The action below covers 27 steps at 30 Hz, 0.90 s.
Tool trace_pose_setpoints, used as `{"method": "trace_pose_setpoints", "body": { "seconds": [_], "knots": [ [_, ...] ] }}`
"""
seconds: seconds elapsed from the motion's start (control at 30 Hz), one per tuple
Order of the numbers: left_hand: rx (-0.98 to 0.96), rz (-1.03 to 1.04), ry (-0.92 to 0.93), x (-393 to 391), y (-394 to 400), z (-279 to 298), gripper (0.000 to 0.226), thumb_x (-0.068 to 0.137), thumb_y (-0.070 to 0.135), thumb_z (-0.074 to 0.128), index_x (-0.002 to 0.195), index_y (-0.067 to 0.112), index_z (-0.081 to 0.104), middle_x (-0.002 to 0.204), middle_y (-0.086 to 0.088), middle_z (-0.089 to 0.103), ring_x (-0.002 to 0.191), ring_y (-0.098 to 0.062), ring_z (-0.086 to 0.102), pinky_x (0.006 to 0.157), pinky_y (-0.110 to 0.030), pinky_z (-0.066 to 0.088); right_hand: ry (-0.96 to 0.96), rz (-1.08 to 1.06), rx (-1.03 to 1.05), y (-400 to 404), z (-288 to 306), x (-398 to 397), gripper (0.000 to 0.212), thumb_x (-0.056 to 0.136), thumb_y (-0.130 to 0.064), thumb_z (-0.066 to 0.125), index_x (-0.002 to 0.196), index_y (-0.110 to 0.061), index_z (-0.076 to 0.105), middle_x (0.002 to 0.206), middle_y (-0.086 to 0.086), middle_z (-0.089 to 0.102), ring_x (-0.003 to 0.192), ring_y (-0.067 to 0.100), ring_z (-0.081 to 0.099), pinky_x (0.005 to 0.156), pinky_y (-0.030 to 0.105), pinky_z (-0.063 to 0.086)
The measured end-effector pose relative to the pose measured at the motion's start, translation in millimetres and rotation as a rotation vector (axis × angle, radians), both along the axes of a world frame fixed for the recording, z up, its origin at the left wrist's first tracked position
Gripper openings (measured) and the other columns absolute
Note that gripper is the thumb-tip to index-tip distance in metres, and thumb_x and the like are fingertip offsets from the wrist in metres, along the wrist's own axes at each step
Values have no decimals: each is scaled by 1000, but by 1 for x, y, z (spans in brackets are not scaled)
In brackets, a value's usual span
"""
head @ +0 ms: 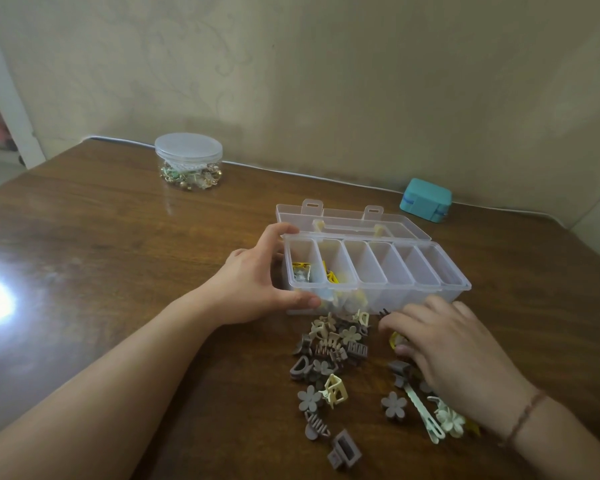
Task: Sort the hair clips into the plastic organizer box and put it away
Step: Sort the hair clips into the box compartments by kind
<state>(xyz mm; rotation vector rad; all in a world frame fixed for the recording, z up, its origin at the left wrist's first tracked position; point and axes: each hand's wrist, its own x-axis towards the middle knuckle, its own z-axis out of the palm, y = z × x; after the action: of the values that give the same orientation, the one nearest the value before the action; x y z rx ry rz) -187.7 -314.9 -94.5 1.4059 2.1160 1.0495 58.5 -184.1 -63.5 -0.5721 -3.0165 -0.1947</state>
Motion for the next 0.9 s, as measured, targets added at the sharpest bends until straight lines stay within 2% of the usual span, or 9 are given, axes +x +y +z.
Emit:
{"method": "trace_pose_setpoints", "body": {
  "seconds": [0.1, 0.2, 0.33, 0.43, 0.5, 0.6, 0.67, 0.77, 0.9],
  "knots": [
    [0, -3, 2, 0, 0, 0, 101, 52, 81, 69, 134, 53, 18, 143, 11, 51, 133, -11, 46, 117, -49, 28, 160, 98, -47, 3, 10, -3, 26, 82, -22, 61, 102, -40, 59, 89, -19, 61, 81, 10, 54, 68, 32, 50],
    [3, 9, -11, -1, 0, -1, 100, 52, 80, 70, 134, 55, 18, 141, 12, 51, 133, -13, 45, 116, -49, 30, 275, 95, -101, 6, 28, -21, 23, 89, -31, 47, 104, -41, 61, 81, -9, 55, 75, 10, 49, 64, 33, 49],
    [6, 21, -22, -2, 0, -1, 100, 51, 79, 72, 133, 57, 18, 142, 11, 51, 135, -16, 44, 114, -50, 33, 325, 179, -374, 3, 41, -35, 19, 94, -31, 47, 102, -43, 61, 89, -10, 57, 87, 0, 52, 72, 20, 44],
    [3, 22, -29, -3, 0, -1, 102, 51, 79, 73, 134, 57, 18, 144, 9, 50, 136, -17, 43, 113, -50, 34, 393, 192, -153, 8, 41, -44, 19, 96, -27, 47, 103, -33, 63, 84, -16, 55, 84, 9, 53, 69, 28, 43],
    [6, 24, -28, -3, 0, -1, 102, 52, 79, 74, 134, 57, 18, 143, 9, 50, 136, -18, 43, 113, -50, 35, 354, 144, -17, 17, 36, -52, 20, 91, -32, 48, 105, -32, 62, 84, -11, 60, 85, 16, 54, 71, 34, 42],
    [9, 23, -26, -3, 0, -2, 101, 53, 77, 75, 134, 57, 18, 143, 9, 49, 135, -17, 43, 112, -49, 36, 254, 117, -135, 30, 24, -53, 32, 92, -40, 42, 117, -33, 60, 108, -8, 67, 106, 15, 56, 88, 38, 44],
    [14, 20, -25, -3, 0, -2, 101, 53, 77, 76, 134, 57, 18, 144, 9, 50, 135, -16, 43, 113, -49, 36, 309, 135, -241, 36, 22, -42, 34, 94, -40, 42, 121, -31, 59, 118, -14, 62, 115, 6, 50, 95, 29, 42],
    [16, 15, -23, -3, 0, -3, 102, 52, 78, 74, 134, 56, 18, 142, 12, 50, 135, -15, 43, 113, -46, 35, 437, 101, -249, 41, 24, -15, 26, 94, -40, 46, 114, -32, 61, 109, -19, 58, 106, -1, 51, 88, 19, 41],
    [37, 0, -28, -2, 0, -2, 102, 54, 73, 77, 136, 51, 20, 133, 18, 49, 127, -5, 44, 106, -31, 35, 346, 51, -194, 40, 19, 27, 22, 90, -44, 47, 106, -37, 61, 94, -18, 62, 91, -3, 58, 72, 28, 55]
  ]
}}
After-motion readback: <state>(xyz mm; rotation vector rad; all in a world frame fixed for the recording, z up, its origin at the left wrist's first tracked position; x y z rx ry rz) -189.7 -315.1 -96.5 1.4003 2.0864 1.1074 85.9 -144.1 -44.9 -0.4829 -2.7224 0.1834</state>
